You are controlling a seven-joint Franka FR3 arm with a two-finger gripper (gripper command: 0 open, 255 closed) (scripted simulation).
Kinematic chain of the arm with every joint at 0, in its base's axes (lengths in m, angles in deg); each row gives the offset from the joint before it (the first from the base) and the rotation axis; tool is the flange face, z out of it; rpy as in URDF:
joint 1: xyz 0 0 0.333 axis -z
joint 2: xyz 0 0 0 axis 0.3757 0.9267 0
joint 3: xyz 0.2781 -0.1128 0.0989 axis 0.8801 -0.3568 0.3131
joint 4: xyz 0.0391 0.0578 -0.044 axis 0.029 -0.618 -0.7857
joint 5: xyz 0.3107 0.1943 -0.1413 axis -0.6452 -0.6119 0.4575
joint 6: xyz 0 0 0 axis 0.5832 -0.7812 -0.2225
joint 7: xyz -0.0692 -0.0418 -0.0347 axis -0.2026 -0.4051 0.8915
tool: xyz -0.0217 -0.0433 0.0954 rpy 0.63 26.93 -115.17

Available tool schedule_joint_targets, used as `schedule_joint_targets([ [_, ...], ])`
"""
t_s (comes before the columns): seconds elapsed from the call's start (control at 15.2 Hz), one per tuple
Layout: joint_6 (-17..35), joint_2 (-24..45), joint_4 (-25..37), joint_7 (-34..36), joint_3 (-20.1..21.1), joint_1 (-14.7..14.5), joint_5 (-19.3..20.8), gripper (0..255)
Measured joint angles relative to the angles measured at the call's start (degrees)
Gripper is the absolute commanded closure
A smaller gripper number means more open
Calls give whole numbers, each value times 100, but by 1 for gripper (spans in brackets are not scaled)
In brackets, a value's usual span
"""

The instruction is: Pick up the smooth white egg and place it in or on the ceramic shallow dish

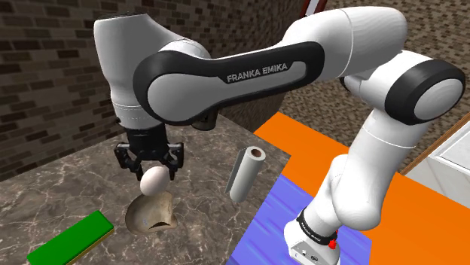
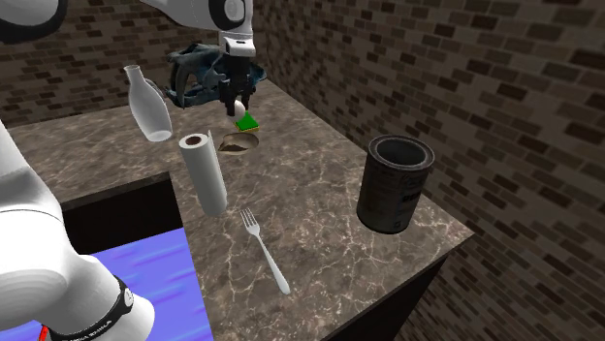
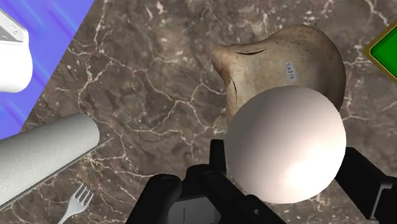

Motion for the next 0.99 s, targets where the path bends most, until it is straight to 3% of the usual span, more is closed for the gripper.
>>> schedule_joint_targets([
  [0.99, 953, 372, -619, 164, 2, -80, 162, 255],
])
